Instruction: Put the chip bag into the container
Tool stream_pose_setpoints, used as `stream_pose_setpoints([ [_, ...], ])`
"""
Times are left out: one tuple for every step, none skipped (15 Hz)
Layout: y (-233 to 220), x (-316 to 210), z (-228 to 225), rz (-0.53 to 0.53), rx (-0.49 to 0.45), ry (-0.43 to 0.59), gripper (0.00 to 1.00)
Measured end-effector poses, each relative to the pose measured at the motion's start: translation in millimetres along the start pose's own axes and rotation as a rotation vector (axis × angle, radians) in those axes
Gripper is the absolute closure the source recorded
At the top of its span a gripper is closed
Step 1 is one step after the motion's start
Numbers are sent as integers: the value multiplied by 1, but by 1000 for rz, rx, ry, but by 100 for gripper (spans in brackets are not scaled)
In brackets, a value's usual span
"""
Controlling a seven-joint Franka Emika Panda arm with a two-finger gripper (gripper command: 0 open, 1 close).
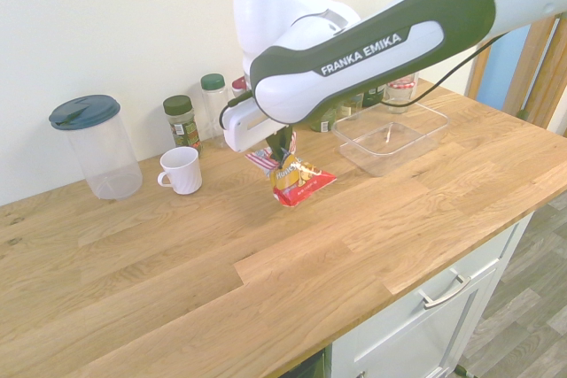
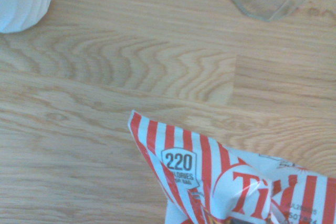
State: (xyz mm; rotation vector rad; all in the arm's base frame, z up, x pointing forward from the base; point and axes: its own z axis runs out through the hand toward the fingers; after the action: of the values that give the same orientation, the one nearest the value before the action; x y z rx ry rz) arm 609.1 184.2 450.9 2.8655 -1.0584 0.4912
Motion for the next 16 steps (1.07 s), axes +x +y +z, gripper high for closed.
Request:
stream_pose_setpoints([
  [10,6,-12,12,7,11,100],
  [23,18,-22,32,14,19,100],
  [44,35,-33,54,19,25,100],
  [66,52,-42,72,24,29,100],
  [90,71,-51,93,30,30,100],
  [116,89,-57,117,36,29,100],
  [142,106,-61,137,40,25,100],
  [166,121,-62,152,46,19,100],
  [191,136,-62,169,51,12,100],
  [213,148,-60,185,55,7,100],
  [233,159,-54,197,60,-1,100],
  [252,168,-48,207,65,-9,100],
  [270,176,-41,212,70,-16,100],
  [283,182,-35,213,74,-25,100],
  [292,187,-29,213,76,-30,100],
  [296,190,-22,210,78,-37,100],
])
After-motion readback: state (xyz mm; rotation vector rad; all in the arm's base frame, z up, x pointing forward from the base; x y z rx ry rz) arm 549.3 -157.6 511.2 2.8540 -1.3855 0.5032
